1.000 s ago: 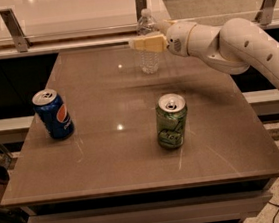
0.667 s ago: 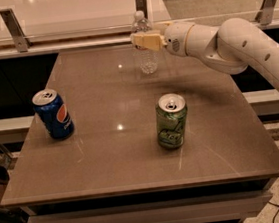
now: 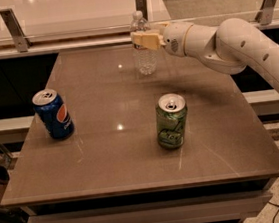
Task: Knock water bottle over
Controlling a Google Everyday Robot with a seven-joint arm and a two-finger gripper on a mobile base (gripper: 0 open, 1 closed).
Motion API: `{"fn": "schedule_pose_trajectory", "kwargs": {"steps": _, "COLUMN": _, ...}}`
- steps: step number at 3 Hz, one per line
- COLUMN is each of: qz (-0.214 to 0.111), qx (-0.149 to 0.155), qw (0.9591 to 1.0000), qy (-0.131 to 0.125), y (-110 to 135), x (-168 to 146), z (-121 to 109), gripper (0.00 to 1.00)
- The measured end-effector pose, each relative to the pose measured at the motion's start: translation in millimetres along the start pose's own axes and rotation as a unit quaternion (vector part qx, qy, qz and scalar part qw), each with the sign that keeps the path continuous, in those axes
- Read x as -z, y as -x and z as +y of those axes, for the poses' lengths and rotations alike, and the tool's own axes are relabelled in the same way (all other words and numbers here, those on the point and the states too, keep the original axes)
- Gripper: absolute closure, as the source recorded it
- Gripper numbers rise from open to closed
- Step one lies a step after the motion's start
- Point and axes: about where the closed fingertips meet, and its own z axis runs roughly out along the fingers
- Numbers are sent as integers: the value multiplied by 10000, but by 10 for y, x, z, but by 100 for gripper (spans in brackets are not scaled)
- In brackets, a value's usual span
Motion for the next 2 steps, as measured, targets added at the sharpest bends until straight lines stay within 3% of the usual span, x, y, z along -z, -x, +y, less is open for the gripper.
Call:
{"fn": "schedule_pose_trajectory", "kwargs": {"steps": 1, "qz": -1, "qx": -1, "qw": 10000, "qy": 20, "y": 1, "x": -20, "z": 19, "gripper": 100}}
{"fn": "schedule_pose_trajectory", "kwargs": {"steps": 2, "qz": 35, "qx": 15, "qw": 10000, "qy": 23, "y": 18, "x": -31, "z": 2, "gripper": 100}}
